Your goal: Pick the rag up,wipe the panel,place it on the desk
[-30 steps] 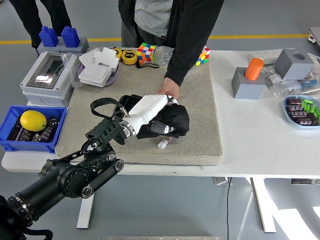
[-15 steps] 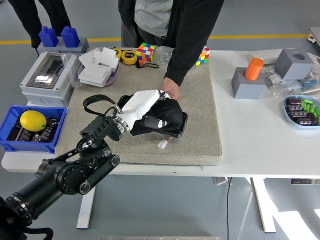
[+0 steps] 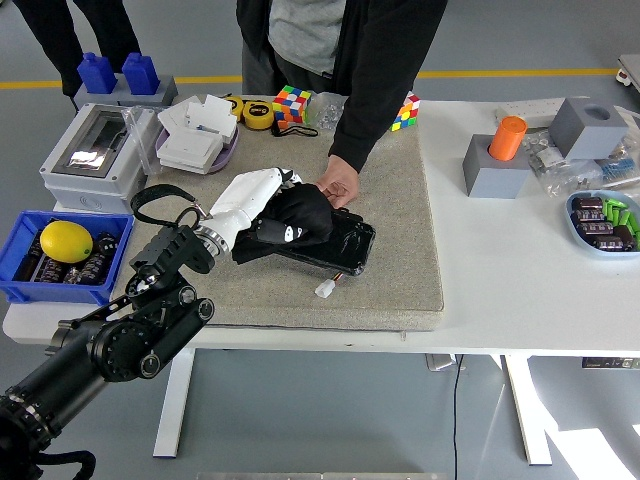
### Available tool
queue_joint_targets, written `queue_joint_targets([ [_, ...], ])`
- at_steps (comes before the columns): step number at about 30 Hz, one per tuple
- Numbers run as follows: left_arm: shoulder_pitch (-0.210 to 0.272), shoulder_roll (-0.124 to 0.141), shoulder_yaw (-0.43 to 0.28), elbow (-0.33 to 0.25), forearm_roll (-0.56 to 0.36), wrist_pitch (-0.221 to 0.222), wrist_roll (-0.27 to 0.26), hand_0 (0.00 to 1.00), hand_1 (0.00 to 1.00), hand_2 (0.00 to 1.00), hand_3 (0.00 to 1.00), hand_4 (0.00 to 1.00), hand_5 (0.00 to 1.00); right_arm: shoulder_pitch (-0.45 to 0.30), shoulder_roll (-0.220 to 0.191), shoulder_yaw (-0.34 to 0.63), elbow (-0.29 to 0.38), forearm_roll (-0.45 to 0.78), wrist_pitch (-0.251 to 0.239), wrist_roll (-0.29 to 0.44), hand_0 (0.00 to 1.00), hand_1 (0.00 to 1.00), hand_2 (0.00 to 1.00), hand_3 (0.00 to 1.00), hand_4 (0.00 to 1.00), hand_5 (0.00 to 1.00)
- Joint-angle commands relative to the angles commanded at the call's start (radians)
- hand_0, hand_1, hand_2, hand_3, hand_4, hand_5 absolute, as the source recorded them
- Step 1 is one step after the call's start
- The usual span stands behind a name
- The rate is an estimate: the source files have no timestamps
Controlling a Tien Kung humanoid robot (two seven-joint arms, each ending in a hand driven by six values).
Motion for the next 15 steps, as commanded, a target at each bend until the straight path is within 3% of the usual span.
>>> queue_joint_targets([
  [15,0.000,0.026,-0.146,0.065,0.026,0.016,-0.023,0.220,0.261,0.331,0.544,0.689,0.002,-0.001,0.000,0.007,0.002,-0.002,0.000,0.002,0.596,0.578,0.516,0.526,0.968,0.398],
])
